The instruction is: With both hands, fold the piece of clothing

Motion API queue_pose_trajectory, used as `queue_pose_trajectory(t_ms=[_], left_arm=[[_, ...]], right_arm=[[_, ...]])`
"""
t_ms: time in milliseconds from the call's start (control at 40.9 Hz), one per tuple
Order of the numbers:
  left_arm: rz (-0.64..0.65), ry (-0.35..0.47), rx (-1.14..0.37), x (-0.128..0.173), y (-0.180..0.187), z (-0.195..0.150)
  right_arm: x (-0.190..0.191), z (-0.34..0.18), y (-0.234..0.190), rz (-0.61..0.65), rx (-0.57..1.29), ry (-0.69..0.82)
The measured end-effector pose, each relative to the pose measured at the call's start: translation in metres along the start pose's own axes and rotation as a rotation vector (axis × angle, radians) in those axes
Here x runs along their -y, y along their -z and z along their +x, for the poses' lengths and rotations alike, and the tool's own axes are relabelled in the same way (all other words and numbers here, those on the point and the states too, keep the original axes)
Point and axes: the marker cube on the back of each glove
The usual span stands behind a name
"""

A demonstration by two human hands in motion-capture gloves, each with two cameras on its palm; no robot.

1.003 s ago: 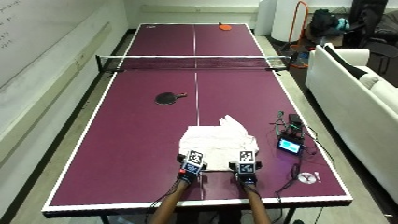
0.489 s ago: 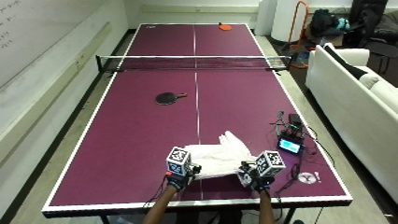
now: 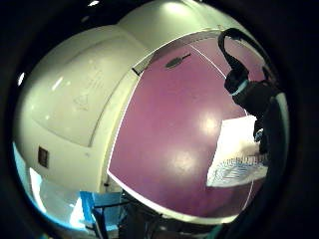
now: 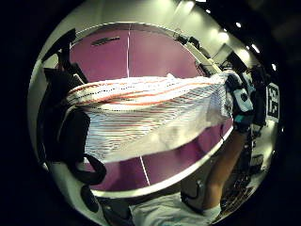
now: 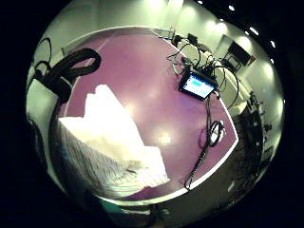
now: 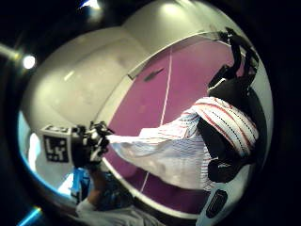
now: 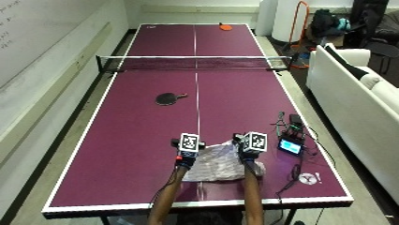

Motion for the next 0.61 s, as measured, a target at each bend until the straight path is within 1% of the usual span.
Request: queue_pose_trajectory(t_ms=[73,122,171,220,269,367,440,514,562,611], left_arm=[[0.012,0.029,-0.004,0.018,-0.018,0.009],[0.027,0.045,0.003,0.023,-0.017,0.01],[0.047,0.068,0.021,0.026,-0.007,0.009],[0.045,0.09,0.044,0.024,0.005,0.006],[0.026,0.101,0.06,0.022,0.011,0.005],[-0.013,0.106,0.113,0.027,-0.003,0.004],[-0.042,0.104,0.15,0.027,-0.012,0.003],[-0.028,0.107,0.151,0.027,-0.014,0.003],[-0.029,0.105,0.132,0.023,-0.013,0.003],[-0.029,0.102,0.119,0.018,-0.011,0.003]], right_arm=[[0.006,-0.008,0.014,0.021,-0.137,-0.035],[0.006,-0.002,0.013,0.01,-0.243,-0.065],[0.01,-0.002,0.011,0.033,-0.31,-0.082],[0.018,-0.007,0.008,0.077,-0.328,-0.08],[0.024,-0.008,-0.001,0.092,-0.339,-0.074],[0.032,-0.005,-0.018,0.091,-0.37,-0.064],[0.027,-0.005,-0.023,0.051,-0.354,-0.072],[0.02,-0.006,-0.019,0.015,-0.328,-0.099],[0.009,-0.001,-0.01,-0.057,-0.314,-0.147],[-0.01,0.004,0.0,-0.165,-0.28,-0.211]])
